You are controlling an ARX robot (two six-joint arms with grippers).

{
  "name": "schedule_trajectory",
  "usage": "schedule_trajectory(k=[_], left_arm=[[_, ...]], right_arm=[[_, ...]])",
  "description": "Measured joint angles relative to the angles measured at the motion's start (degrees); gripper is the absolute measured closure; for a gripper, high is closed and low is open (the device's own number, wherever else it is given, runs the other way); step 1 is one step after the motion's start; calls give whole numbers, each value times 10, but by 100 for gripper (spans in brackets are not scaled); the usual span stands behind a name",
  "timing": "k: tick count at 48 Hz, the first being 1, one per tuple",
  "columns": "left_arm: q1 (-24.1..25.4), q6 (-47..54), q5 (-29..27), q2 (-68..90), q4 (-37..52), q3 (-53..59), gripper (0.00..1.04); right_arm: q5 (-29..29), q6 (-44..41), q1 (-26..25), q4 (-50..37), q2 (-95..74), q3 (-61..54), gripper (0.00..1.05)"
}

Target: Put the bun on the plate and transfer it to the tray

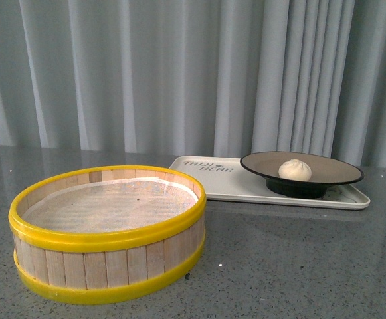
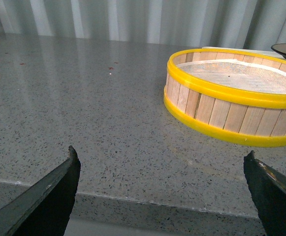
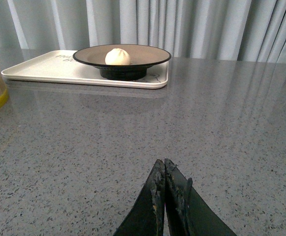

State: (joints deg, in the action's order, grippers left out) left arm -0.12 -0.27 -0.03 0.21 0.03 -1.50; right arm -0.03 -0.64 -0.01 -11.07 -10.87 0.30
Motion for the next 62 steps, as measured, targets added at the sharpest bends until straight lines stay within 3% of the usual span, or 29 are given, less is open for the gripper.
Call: schedule_trajectory(k=[3, 7, 20, 32, 37, 46, 62], left_arm=[[0, 0, 0, 0, 0, 0, 7], [0, 0, 0, 0, 0, 0, 7], [0, 0, 0, 0, 0, 0, 7], [0, 0, 0, 0, 0, 0, 7], [0, 0, 0, 0, 0, 0, 7], [0, 0, 0, 0, 0, 0, 7], [0, 0, 0, 0, 0, 0, 7]], right_arm=[[0, 0, 0, 13, 12, 0, 103], [0, 0, 0, 101, 79, 0, 103], [0, 0, 0, 110, 106, 0, 103], [0, 0, 0, 110, 107, 0, 64], [0, 0, 0, 110, 107, 0, 41], [0, 0, 0, 110, 107, 0, 9], [0, 0, 0, 110, 107, 0, 8]])
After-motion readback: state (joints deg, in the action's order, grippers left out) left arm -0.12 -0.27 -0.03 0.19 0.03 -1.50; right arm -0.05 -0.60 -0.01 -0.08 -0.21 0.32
